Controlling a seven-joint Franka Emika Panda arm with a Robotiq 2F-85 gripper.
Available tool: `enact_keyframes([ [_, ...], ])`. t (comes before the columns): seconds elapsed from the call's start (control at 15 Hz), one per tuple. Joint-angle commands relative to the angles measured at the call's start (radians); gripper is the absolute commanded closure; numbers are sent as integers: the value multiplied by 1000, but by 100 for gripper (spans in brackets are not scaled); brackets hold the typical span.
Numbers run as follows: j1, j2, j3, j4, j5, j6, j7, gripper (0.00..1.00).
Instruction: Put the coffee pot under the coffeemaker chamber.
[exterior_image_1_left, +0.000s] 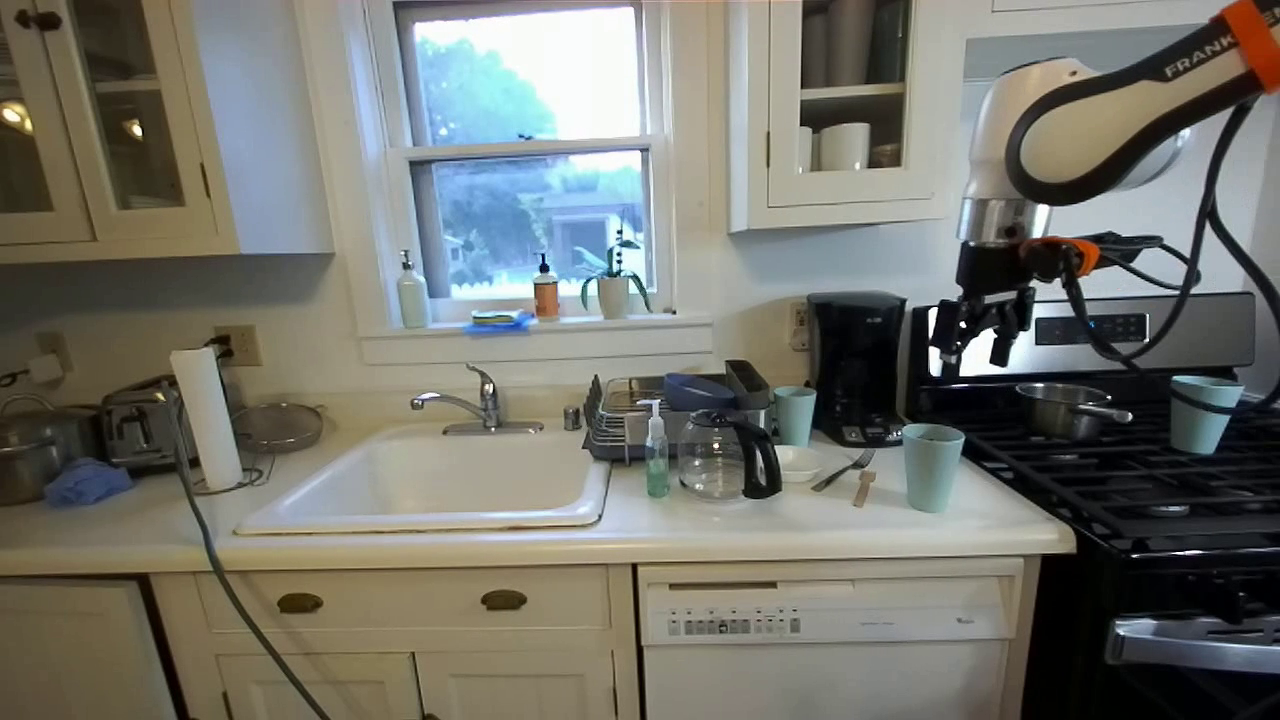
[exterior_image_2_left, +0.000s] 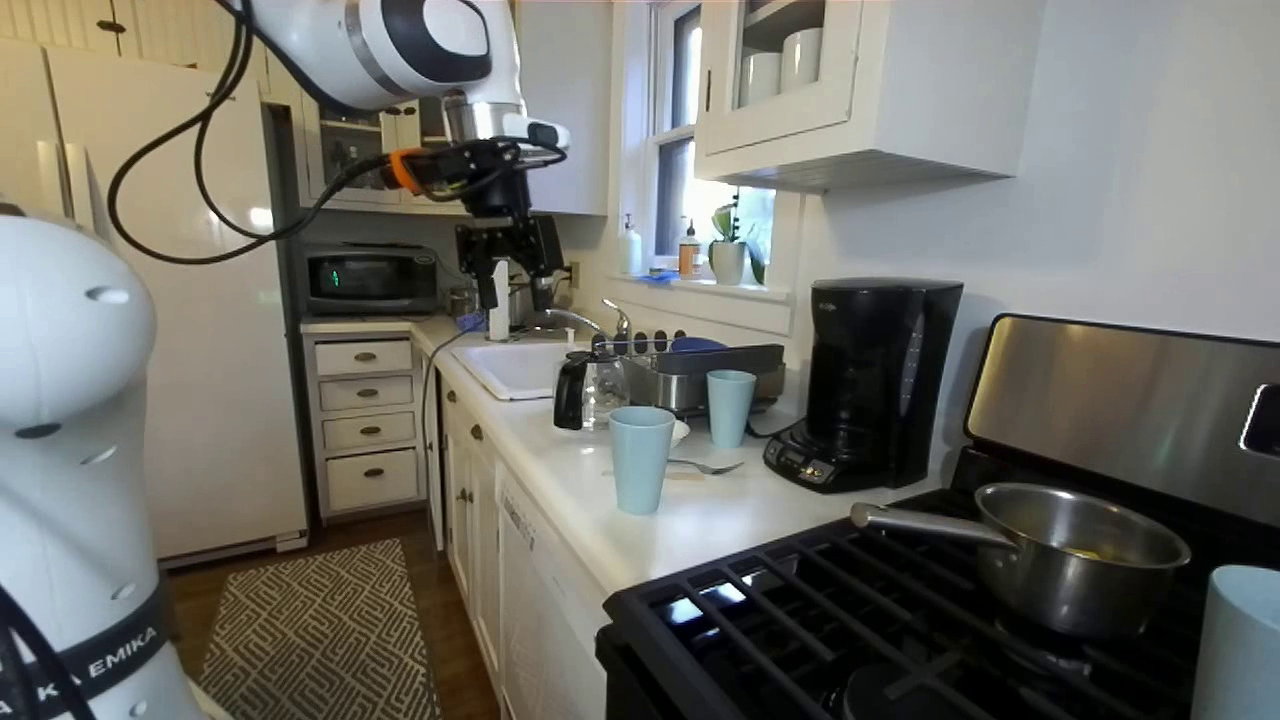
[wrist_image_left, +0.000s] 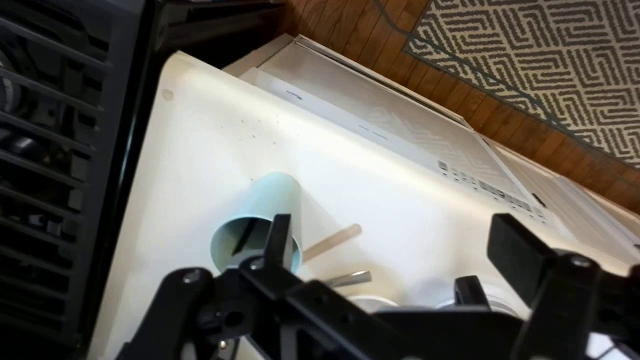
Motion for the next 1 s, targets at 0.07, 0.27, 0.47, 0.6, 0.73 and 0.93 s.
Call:
enact_keyframes([
  [0.07,75,215,44,229,78,-56,-7,0],
  [0.27,101,342,74,341,88,-59,8,0],
  [0.47,123,458,92,434,95,-49,8,0],
  [0.6,129,530,101,488,74,-30,40,0],
  [0.73,134,601,102,541,58,-21,63,0],
  [0.93,136,592,90,513,62,7,41,0],
])
